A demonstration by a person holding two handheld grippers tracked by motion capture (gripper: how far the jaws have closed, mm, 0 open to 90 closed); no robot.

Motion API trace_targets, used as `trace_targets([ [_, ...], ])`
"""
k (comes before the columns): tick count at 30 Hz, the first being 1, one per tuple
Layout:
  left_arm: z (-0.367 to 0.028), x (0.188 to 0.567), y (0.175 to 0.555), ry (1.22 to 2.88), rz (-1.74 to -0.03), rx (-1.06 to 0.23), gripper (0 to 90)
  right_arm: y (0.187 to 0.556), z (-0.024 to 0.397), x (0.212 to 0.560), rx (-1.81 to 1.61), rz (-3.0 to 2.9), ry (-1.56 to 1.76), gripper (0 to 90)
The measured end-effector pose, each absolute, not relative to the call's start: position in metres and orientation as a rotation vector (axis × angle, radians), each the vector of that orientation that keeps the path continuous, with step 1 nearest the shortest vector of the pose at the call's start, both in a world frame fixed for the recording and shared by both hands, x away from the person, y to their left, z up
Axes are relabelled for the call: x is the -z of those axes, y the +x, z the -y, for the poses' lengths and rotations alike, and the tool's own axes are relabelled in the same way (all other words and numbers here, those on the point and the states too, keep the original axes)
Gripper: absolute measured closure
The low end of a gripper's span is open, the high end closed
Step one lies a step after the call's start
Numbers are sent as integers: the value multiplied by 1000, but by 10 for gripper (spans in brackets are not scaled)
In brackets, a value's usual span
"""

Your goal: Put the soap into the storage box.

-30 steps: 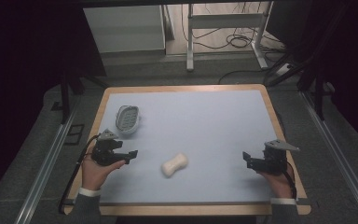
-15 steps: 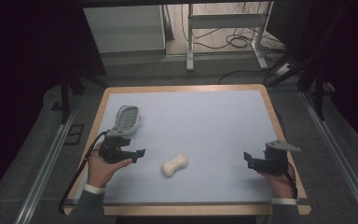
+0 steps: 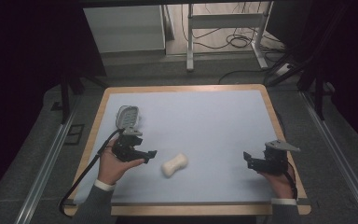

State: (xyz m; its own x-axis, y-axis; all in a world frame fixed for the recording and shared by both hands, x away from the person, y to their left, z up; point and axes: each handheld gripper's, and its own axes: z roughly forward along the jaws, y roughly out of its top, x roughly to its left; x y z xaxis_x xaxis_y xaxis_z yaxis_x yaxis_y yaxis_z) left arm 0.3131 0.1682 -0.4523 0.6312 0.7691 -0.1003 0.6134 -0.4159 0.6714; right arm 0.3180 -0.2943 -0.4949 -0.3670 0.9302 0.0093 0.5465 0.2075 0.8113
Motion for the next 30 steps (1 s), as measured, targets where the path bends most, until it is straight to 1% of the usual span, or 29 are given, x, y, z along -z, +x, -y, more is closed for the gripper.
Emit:
trace_targets([
  [10,-155,449,316,2200,-1047,-299,224,318,291,494,-1019,-2011,1351,63],
  [19,-144,445,320,2210,-1035,-277,230,318,292,496,-1008,-2017,1348,63],
  [30,-128,445,323,2278,-1013,-273,234,319,289,498,-989,-2031,1350,63],
])
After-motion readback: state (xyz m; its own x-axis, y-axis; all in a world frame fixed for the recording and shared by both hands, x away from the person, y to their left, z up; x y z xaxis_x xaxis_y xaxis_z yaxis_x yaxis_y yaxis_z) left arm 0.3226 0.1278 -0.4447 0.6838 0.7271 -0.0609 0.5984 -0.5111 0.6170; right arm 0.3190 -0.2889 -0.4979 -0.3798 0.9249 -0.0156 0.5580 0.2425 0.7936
